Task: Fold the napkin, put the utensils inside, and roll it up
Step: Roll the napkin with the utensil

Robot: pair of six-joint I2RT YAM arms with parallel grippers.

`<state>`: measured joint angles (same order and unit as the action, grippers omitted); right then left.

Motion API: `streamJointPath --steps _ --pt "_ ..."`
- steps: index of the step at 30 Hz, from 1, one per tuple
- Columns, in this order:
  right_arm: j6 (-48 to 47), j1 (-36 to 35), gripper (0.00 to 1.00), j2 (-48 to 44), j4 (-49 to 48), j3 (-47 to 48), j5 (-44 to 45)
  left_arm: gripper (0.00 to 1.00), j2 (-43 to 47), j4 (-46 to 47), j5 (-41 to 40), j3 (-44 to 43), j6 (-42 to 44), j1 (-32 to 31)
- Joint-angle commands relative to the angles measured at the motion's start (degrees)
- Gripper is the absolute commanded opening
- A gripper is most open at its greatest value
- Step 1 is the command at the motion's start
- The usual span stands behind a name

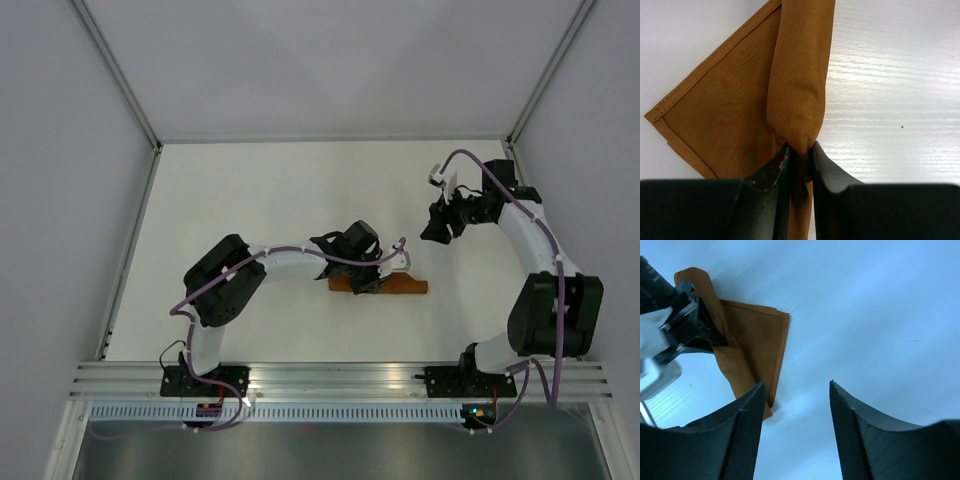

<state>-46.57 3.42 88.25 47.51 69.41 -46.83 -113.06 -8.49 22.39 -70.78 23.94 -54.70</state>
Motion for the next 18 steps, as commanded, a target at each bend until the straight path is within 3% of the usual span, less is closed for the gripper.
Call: streamJointPath --steps 1,3,8,13,18 --pt "0.78 1.85 0.61 -10.09 -5.31 -5.14 -2.48 0.15 -3.92 -11.90 9.50 -1.72 -6.45 2.31" --pt "0.25 1.77 0.67 -15.87 -7.59 -9.98 -1.69 0.15 -4.54 -12.51 12.04 -2.34 -7.59 3.37" --pt "-2.65 -1.30 0.70 -24.43 -9.27 -18.67 1.12 0.18 -8.93 -15.94 16.71 -5.85 -9.61 5.56" --pt "-2.83 -11.49 0.71 -30.23 -15.24 -26.50 6.30 0.18 -11.75 -19.10 19.09 -9.02 -10.41 5.92" --pt "-0.72 -22.73 0.71 -30.16 -24.55 -34.68 16.58 0.20 -13.59 -20.95 19.88 -10.34 -11.11 6.53"
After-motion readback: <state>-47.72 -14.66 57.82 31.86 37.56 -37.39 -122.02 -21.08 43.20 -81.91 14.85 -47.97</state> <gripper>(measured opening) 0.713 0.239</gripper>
